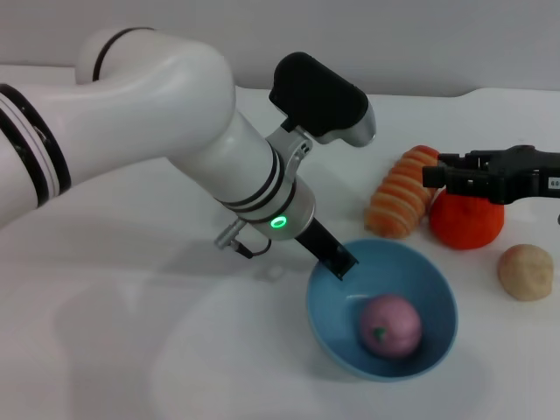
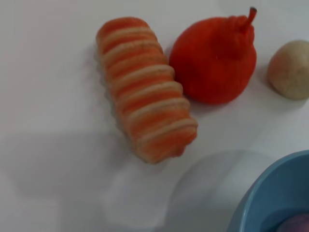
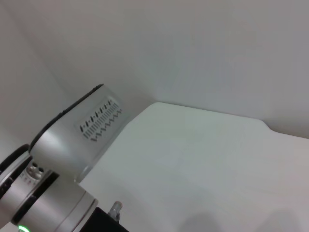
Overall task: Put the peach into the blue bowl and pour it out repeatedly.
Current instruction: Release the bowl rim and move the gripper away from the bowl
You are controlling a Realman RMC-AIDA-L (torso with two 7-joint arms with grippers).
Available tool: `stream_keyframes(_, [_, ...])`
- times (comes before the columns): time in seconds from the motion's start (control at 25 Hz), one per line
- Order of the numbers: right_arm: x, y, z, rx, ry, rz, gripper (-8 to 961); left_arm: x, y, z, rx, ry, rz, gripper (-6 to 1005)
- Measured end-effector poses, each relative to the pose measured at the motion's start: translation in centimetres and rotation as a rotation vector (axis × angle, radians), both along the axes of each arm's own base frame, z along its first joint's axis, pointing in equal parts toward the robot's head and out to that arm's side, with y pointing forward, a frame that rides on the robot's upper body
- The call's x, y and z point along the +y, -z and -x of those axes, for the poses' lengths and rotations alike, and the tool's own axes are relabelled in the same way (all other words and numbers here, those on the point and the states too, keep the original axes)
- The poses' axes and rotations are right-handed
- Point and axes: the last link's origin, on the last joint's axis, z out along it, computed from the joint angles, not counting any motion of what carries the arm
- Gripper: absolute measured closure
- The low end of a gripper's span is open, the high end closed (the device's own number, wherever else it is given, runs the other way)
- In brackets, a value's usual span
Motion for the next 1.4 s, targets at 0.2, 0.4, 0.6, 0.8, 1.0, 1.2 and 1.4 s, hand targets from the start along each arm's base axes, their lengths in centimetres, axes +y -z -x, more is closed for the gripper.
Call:
stream_keyframes(0.2, [-0.1,0.1,-0.2,0.002,0.007,0.001,474,-0.2,0.1,0.2,0.012,0.014,0.005,963])
stream_keyframes(0.4, [-0.3,0.3,-0.5,0.007,0.016,0.007,469,0.0,0.0,0.3,0.009,0.011,-0.002,948])
stream_keyframes(0.6, [-0.3,0.2,-1.1,0.002,0.034,-0.012,465,-0.1,0.0,0.3,0.002,0.011,-0.006,804])
stream_keyframes(0.8, [-0.2,-0.4,-2.0,-0.015,0.030,-0.072,461,0.6,-0.8,-0.2,-0.038,0.007,-0.044,559])
stream_keyframes(1.0, [-0.1,-1.6,-3.1,-0.008,0.050,-0.144,457,1.8,-1.9,-1.4,-0.084,0.028,-0.095,421])
stream_keyframes(1.2, [0.0,-3.0,-4.8,-0.023,0.038,-0.291,354,3.3,-3.5,-2.6,-0.168,0.098,-0.215,321])
stream_keyframes(1.4, [-0.2,-2.8,-7.1,0.023,0.037,-0.500,305,4.7,-5.3,-2.0,-0.321,0.143,-0.463,208])
